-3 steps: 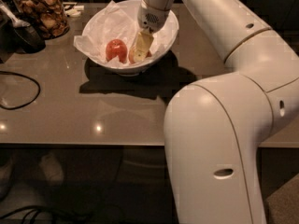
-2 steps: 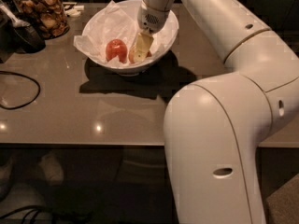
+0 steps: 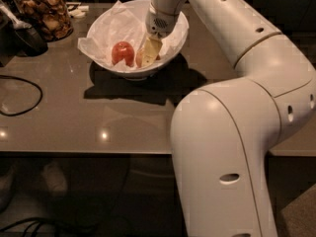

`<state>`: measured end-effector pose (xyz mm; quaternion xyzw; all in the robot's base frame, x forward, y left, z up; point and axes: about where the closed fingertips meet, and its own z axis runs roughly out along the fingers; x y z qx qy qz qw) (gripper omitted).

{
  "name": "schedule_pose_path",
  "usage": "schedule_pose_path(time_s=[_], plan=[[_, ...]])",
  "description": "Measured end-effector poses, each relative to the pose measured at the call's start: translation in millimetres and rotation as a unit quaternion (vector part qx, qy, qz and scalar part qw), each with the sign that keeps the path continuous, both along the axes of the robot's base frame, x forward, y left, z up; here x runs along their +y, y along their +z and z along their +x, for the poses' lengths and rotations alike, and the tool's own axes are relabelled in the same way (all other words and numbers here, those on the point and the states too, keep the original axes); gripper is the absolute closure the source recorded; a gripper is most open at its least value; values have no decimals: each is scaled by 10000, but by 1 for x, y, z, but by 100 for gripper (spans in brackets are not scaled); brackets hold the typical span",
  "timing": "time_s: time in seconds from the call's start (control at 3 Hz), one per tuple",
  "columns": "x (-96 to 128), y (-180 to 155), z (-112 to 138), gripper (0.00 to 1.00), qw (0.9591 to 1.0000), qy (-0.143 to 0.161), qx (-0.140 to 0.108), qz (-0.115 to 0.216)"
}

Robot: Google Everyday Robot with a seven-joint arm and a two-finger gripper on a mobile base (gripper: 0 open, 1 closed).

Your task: Pick apple from white bowl

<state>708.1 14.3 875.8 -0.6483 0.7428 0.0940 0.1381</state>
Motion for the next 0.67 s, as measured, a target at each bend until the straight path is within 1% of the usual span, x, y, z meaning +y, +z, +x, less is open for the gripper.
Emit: schedule_pose_path(time_s=[0.33, 0.67], plan=[[2, -5, 2, 31, 10000, 30, 44, 3], [6, -12, 4, 23, 9999, 99, 72, -6]])
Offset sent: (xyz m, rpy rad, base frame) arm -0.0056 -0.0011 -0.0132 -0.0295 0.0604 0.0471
